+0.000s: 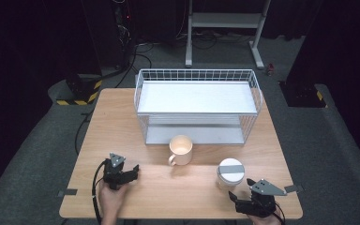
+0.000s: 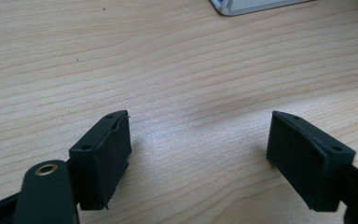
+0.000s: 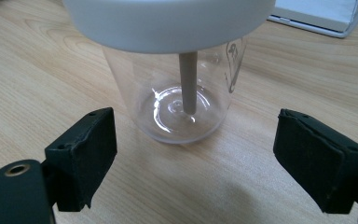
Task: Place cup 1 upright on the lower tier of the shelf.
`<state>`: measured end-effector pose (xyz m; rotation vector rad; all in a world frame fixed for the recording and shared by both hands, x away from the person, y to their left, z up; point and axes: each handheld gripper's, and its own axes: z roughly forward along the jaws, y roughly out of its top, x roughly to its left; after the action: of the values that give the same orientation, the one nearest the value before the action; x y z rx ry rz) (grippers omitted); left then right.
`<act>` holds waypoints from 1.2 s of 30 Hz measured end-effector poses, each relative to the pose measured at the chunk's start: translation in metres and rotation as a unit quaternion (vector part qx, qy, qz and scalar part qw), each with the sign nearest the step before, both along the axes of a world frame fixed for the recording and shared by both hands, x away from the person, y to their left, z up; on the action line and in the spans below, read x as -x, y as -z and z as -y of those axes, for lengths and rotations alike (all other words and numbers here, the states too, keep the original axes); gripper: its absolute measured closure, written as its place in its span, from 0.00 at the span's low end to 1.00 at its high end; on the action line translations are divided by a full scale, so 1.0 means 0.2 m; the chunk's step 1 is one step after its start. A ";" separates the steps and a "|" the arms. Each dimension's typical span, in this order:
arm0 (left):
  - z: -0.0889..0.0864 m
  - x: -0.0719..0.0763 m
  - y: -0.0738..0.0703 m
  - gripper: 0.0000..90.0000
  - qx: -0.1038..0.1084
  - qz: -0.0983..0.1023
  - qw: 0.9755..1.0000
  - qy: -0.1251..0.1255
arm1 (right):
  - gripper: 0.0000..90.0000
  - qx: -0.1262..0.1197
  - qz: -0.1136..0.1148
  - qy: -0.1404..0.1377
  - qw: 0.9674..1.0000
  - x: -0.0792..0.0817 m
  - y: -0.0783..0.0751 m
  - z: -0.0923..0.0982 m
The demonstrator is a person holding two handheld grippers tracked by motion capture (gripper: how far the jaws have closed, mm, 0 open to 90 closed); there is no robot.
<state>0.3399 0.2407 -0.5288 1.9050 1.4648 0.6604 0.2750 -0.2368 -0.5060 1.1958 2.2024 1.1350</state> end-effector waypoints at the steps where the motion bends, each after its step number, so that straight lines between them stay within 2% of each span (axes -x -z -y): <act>1: 0.00 0.00 0.00 0.24 0.000 0.000 1.000 0.000 | 0.14 -0.001 0.000 -0.001 1.000 0.00 0.00 0.00; 5: 0.00 0.00 0.00 0.24 0.000 0.000 1.000 0.000 | 0.13 0.001 0.000 -0.001 1.000 -0.01 0.00 -0.03; 6: 0.00 0.00 0.00 0.24 -0.002 0.000 1.000 0.000 | 0.13 0.013 0.010 -0.005 1.000 -0.01 0.01 -0.04; 9: 0.00 0.00 0.00 0.24 -0.002 0.000 1.000 0.000 | 0.12 0.020 0.011 -0.010 1.000 -0.02 0.01 -0.06; 12: 0.00 0.00 0.00 0.24 -0.001 0.000 1.000 0.000 | 0.12 0.015 0.007 -0.012 1.000 -0.04 0.01 -0.07; 22: 0.00 0.00 0.00 0.24 -0.002 0.000 1.000 0.000 | 0.12 0.008 0.015 -0.026 1.000 -0.11 -0.01 -0.13; 26: 0.00 0.00 0.00 0.24 0.000 0.000 1.000 0.000 | 0.13 0.002 0.022 -0.019 1.000 -0.14 -0.02 -0.15; 36: 0.00 0.00 0.00 0.24 -0.002 0.000 1.000 0.001 | 0.17 -0.007 0.027 -0.027 0.999 -0.17 -0.02 -0.16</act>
<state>0.3399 0.2408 -0.5288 1.9083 1.4624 0.6639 0.3094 -0.2056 -0.5014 1.1042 2.2026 1.1926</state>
